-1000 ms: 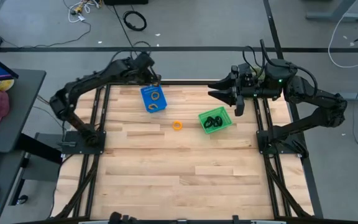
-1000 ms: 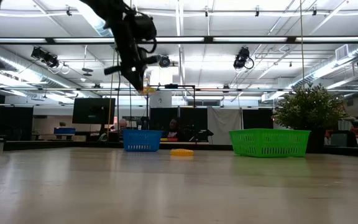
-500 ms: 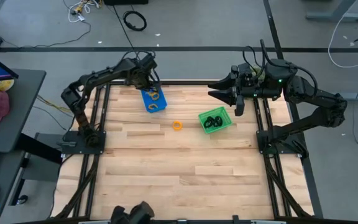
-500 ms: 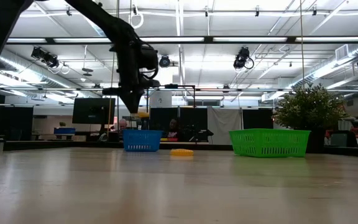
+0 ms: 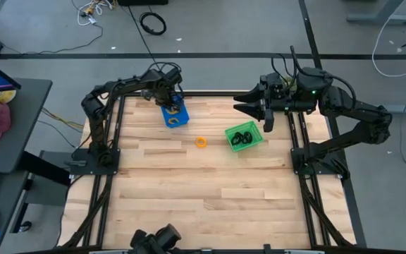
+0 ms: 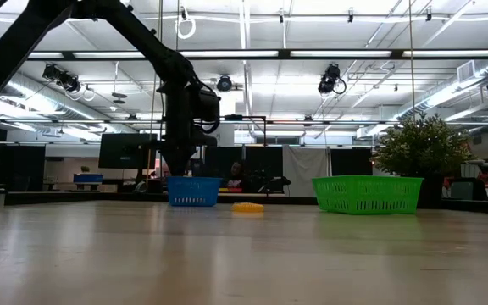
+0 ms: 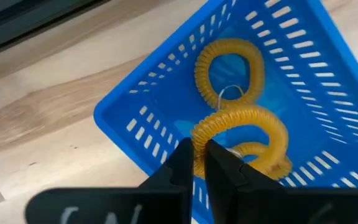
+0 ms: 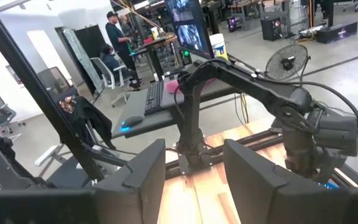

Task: Sort spring keychains
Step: Put the yellow spring keychain into the blue bin

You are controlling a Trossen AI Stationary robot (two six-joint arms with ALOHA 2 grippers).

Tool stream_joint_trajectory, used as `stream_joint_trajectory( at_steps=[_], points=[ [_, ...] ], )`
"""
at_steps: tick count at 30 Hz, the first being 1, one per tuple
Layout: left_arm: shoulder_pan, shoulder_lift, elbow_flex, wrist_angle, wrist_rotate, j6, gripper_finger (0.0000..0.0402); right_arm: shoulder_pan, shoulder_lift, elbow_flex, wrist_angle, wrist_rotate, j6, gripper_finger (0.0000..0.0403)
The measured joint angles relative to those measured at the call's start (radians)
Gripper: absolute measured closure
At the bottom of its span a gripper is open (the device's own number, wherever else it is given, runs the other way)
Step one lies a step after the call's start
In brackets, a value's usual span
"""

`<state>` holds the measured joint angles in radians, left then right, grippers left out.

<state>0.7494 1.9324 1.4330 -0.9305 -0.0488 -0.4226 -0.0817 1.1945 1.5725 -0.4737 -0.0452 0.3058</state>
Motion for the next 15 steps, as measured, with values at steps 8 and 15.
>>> stream_joint_trajectory(
  at_steps=[8,15],
  points=[
    [-0.001,0.005,0.0,0.021,-0.006,0.024,0.0374,0.0,0.0,0.0,0.008,0.0,0.0,0.0239],
    [0.0,0.005,0.0,0.02,-0.006,0.023,0.0362,0.0,0.0,0.0,0.008,0.0,0.0,0.0239]
  ],
)
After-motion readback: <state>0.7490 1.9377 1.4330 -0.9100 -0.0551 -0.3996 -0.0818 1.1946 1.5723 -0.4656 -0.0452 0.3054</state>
